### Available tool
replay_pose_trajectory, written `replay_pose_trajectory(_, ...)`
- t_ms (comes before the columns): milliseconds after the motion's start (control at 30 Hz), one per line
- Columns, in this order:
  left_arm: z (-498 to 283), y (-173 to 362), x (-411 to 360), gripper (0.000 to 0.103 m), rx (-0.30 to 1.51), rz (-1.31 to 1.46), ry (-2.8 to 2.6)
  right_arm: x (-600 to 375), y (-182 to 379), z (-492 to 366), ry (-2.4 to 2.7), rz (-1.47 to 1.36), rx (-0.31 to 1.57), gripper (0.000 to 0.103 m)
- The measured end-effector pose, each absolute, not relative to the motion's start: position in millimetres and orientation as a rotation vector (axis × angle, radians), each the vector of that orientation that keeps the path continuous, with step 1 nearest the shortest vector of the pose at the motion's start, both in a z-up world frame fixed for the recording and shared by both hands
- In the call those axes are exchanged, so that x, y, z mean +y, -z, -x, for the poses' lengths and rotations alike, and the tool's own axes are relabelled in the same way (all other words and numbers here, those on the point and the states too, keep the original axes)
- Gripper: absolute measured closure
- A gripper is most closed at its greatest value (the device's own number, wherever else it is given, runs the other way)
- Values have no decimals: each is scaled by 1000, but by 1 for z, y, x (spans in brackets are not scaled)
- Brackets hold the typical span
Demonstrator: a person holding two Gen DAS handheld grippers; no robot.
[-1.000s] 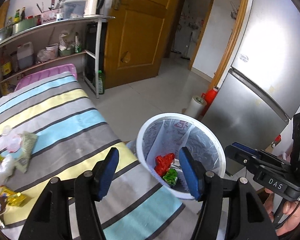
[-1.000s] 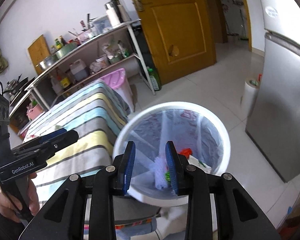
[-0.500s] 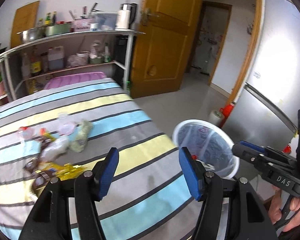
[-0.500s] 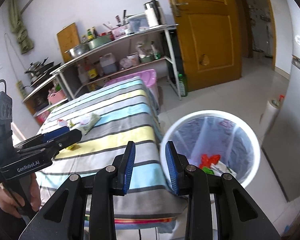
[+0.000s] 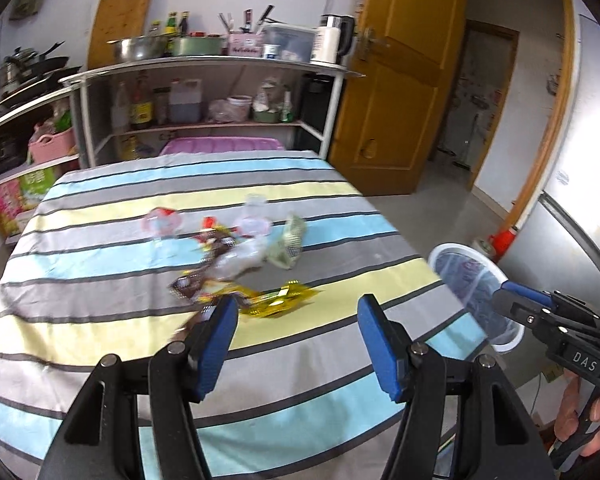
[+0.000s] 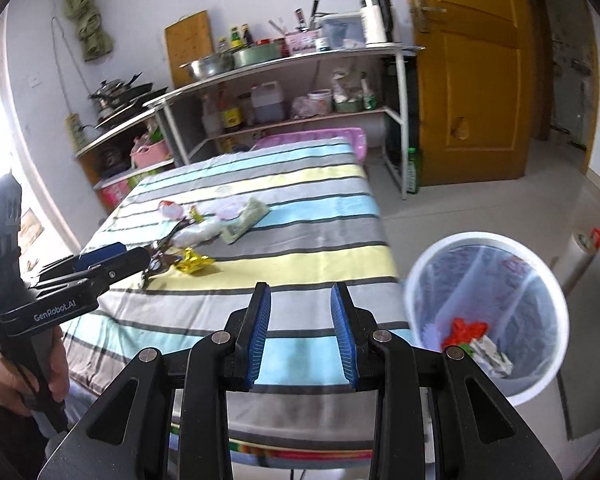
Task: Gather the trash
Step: 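Grasp the brown chocolate wrapper with the left tool while the right tool grasps the yellow snack bag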
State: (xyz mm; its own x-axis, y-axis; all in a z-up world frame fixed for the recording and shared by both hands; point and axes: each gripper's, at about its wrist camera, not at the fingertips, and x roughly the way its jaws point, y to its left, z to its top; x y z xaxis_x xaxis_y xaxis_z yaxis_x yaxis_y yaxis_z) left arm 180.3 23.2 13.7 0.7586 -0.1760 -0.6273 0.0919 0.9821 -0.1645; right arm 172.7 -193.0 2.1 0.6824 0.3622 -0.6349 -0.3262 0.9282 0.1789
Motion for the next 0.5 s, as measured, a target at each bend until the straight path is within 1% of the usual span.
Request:
replay_pose_trajectory(67, -179, -12, 33, 39, 697, 136, 126, -187, -1, -174, -404, -46, 727, 70)
replay_pose_trajectory(200, -179, -6, 53, 39, 701, 149, 89, -175, 2, -181, -430, -48, 739, 64)
replay_pose_trajectory(500, -191, 20, 81, 39, 751, 153, 44, -148, 12, -197, -467, -32, 773, 62)
